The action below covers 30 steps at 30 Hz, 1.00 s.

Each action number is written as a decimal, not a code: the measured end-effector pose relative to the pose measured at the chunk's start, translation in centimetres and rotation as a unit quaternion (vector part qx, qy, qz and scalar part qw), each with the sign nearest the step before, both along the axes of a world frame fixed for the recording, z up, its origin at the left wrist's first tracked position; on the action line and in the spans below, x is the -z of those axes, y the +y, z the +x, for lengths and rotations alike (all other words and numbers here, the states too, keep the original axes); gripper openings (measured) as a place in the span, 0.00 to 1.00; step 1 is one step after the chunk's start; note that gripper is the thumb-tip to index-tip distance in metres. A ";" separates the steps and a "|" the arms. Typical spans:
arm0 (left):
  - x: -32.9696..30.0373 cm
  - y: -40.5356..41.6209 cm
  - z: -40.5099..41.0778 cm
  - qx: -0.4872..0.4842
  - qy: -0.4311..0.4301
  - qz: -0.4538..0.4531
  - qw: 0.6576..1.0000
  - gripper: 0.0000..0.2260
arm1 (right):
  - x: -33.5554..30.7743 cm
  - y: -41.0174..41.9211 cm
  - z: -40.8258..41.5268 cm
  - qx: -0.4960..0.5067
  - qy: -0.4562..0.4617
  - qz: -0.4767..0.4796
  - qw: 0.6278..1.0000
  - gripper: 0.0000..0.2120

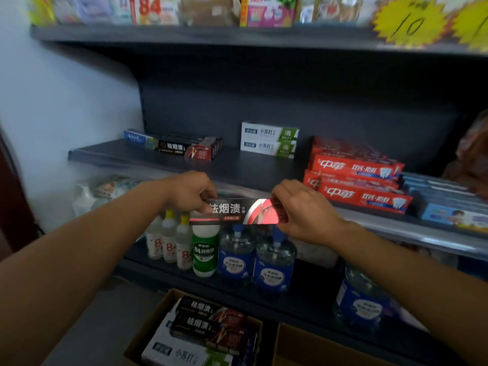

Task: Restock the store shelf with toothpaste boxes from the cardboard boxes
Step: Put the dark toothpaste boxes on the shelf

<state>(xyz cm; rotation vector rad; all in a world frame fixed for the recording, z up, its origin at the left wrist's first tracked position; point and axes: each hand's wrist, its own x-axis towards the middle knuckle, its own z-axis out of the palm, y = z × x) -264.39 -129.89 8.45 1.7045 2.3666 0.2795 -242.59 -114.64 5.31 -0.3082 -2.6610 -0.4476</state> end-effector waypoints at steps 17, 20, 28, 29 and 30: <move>-5.2 3.4 -17.9 -0.043 0.113 0.125 0.985 0.16 | -7.7 5.7 -19.5 -0.002 -0.018 -0.143 0.990 0.27; -4.6 4.5 -22.0 -0.045 0.117 0.123 0.984 0.18 | -6.9 6.9 -23.6 -0.002 -0.018 -0.150 0.989 0.26; -2.4 7.0 -30.1 -0.045 0.097 0.116 0.988 0.21 | -4.6 8.4 -31.3 0.026 -0.038 -0.159 0.986 0.24; -2.1 7.3 -30.9 -0.041 0.095 0.116 0.988 0.21 | -4.4 8.5 -31.9 0.032 -0.037 -0.160 0.986 0.23; -1.8 7.7 -31.7 -0.037 0.093 0.115 0.988 0.21 | -4.2 8.5 -32.5 0.036 -0.035 -0.161 0.986 0.23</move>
